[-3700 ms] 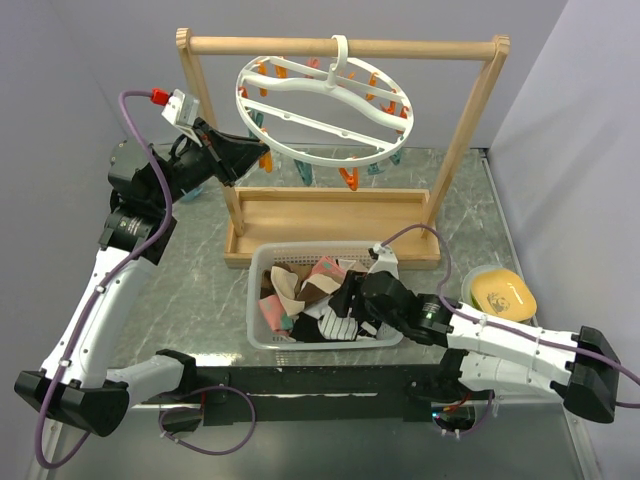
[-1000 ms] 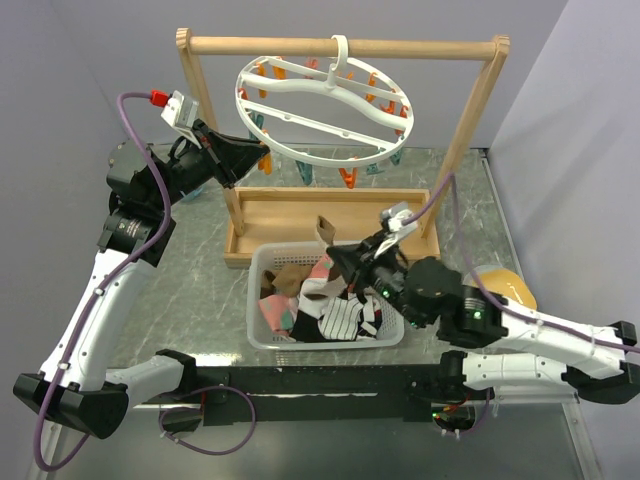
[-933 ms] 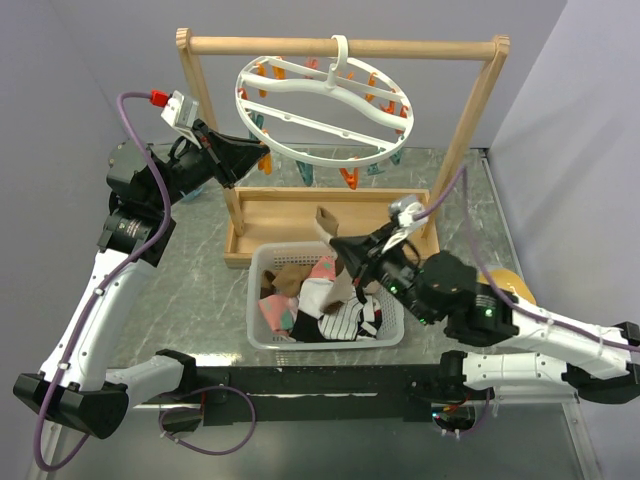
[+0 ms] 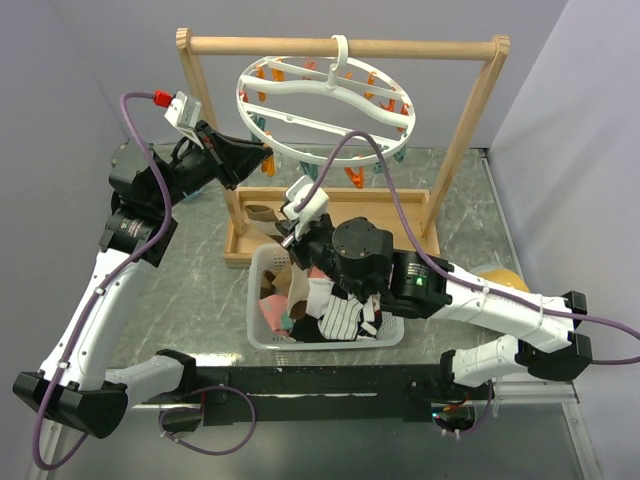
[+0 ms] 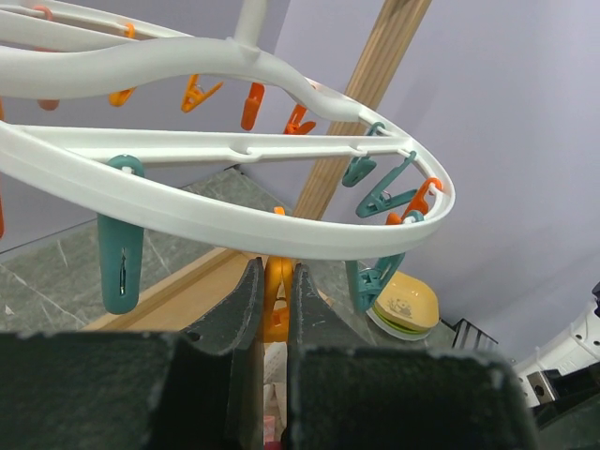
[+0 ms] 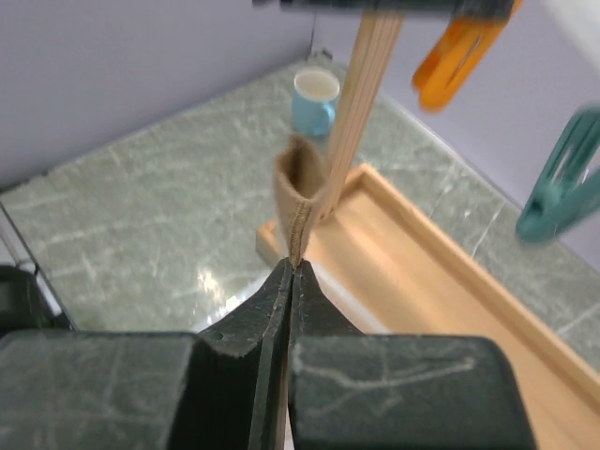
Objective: Clip the socks to the hanger
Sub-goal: Clamp the sock onto the hanger.
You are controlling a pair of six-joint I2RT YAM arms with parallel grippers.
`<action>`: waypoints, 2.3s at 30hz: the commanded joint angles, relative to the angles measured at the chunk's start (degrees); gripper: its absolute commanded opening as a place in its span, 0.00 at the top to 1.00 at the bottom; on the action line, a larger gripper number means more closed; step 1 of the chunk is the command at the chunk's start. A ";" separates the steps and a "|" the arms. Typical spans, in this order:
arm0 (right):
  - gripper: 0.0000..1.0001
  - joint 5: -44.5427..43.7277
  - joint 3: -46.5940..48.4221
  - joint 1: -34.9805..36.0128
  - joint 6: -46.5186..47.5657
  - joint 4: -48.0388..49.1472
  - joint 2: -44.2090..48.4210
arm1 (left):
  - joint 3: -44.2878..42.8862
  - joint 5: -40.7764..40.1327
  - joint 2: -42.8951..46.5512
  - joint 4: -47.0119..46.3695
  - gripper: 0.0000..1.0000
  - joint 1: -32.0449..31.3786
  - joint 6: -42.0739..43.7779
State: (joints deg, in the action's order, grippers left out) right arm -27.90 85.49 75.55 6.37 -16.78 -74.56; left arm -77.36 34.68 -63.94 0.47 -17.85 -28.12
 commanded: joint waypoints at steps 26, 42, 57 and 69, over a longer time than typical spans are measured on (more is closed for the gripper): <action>1.00 9.09 -1.56 -11.83 -5.23 9.39 0.30 | 1.86 2.85 2.51 -1.52 0.99 -1.40 -2.03; 1.00 1.90 -0.68 -12.09 -6.20 9.74 -2.78 | -0.94 -1.79 2.07 1.01 0.99 -2.19 -5.45; 1.00 -7.87 0.37 -8.49 -0.57 12.03 -5.50 | -7.63 -26.39 0.31 11.83 0.99 -10.80 -1.59; 1.00 -4.97 0.46 -7.96 0.31 12.38 -5.24 | -5.61 -31.69 0.22 11.31 0.99 -13.53 1.49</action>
State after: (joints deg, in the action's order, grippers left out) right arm -33.54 83.90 67.26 6.04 -6.98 -80.03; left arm -82.74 5.08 -64.25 13.21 -30.74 -27.62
